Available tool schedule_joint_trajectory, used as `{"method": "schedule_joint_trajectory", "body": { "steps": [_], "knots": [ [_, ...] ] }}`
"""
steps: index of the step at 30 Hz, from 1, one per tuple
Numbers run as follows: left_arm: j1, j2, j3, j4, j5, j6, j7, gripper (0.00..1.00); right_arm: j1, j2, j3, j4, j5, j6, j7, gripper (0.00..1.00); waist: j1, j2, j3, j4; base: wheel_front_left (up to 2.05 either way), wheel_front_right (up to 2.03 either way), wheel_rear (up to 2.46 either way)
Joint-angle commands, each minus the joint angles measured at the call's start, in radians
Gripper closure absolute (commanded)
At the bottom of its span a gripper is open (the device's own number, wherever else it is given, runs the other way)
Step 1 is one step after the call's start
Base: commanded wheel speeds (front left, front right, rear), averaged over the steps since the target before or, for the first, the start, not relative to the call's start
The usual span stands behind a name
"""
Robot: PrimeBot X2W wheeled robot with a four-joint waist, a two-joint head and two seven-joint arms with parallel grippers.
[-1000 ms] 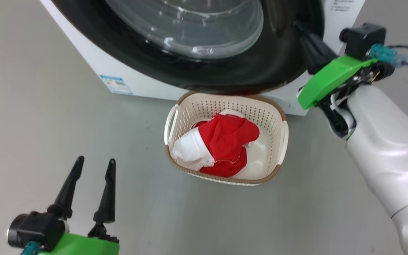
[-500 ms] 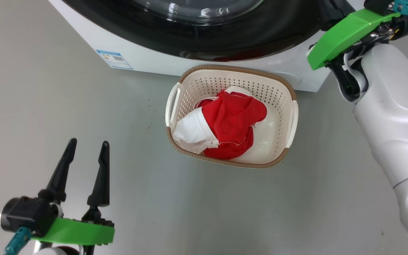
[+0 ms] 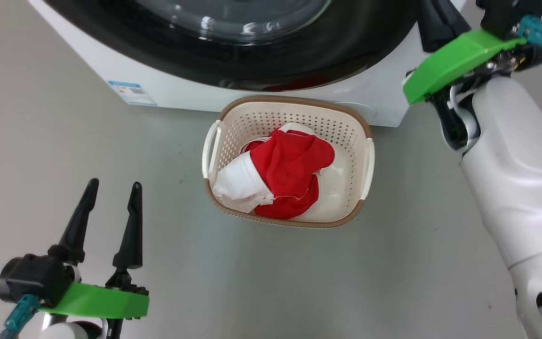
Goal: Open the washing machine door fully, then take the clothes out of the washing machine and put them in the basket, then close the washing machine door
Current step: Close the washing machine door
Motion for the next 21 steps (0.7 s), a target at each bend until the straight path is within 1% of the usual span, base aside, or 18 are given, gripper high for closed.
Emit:
{"method": "schedule_joint_trajectory", "body": {
  "steps": [1, 6, 11, 16, 21],
  "knots": [
    [-0.020, 0.034, 0.033, -0.014, -0.008, -0.005, -0.009, 0.00, 0.034, 0.027, 0.006, -0.041, -0.009, -0.004, -0.006, 0.00, -0.0001, 0.0000, -0.018, -0.025, 0.00, 0.00, 0.00],
    [-0.020, 0.044, 0.018, 0.000, -0.020, -0.005, -0.009, 0.00, 0.142, 0.033, 0.046, -0.122, -0.058, -0.004, -0.006, 0.00, -0.0001, 0.0000, -0.057, -0.068, 0.00, 0.00, 0.00],
    [-0.009, 0.055, 0.009, 0.016, -0.026, -0.005, -0.009, 0.00, 0.282, 0.034, 0.072, -0.222, -0.061, -0.004, -0.006, 0.00, -0.0001, 0.0000, -0.108, -0.112, 0.00, 0.00, 0.00],
    [0.021, 0.058, 0.004, 0.032, -0.029, -0.005, -0.009, 0.00, 0.433, 0.034, 0.055, -0.314, -0.051, -0.004, -0.006, 0.00, -0.0001, 0.0000, -0.172, -0.156, 0.00, 0.00, 0.00],
    [0.062, 0.047, 0.009, 0.042, -0.026, -0.005, -0.009, 0.00, 0.559, 0.034, 0.012, -0.358, -0.025, -0.004, -0.006, 0.00, -0.0001, 0.0000, -0.243, -0.202, 0.00, 0.00, 0.00]
  ]
}}
